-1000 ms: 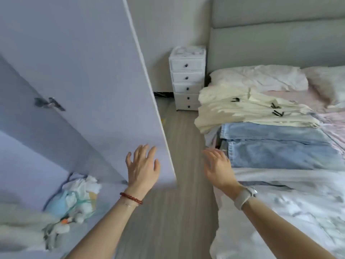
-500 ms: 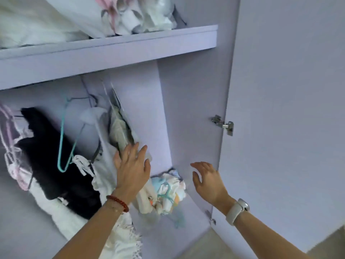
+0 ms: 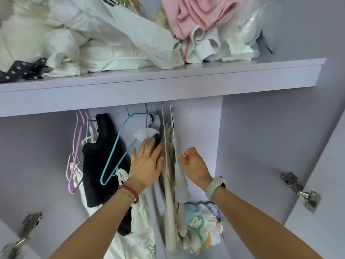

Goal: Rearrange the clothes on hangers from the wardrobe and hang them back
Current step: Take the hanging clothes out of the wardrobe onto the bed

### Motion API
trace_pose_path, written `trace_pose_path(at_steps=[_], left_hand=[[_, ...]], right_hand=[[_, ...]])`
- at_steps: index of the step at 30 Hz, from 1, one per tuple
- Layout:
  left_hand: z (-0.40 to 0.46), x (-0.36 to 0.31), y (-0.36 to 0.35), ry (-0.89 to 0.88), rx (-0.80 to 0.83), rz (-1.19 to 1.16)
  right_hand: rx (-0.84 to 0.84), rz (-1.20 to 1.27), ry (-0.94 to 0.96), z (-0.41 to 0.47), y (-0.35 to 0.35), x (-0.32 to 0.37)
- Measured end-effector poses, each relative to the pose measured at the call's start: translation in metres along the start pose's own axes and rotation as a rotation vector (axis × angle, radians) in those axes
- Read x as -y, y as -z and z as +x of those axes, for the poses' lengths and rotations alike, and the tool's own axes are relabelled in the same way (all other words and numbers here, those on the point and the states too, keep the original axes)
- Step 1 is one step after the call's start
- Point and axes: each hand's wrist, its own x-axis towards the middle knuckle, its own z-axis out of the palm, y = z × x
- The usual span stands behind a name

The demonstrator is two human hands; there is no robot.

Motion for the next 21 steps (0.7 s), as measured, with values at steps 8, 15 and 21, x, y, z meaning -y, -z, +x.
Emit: trace_pose_path(at_steps=[8, 15, 21], left_hand=[[0.006, 0.008, -0.025, -0.059, -0.003, -0.066], [0.005, 0.020, -0.044, -0.091, -0.086, -0.074], [0.003, 0.028, -0.050, -0.099, -0.080, -0.099]], right_hand=[[0.021, -0.084, 0.038, 0.028, -0.006, -0.008], [0.017, -0.438, 0.055, 0.047, -0.012, -0.005], [-0.030, -0.460, -0.005, 0.067, -0.023, 0.003]])
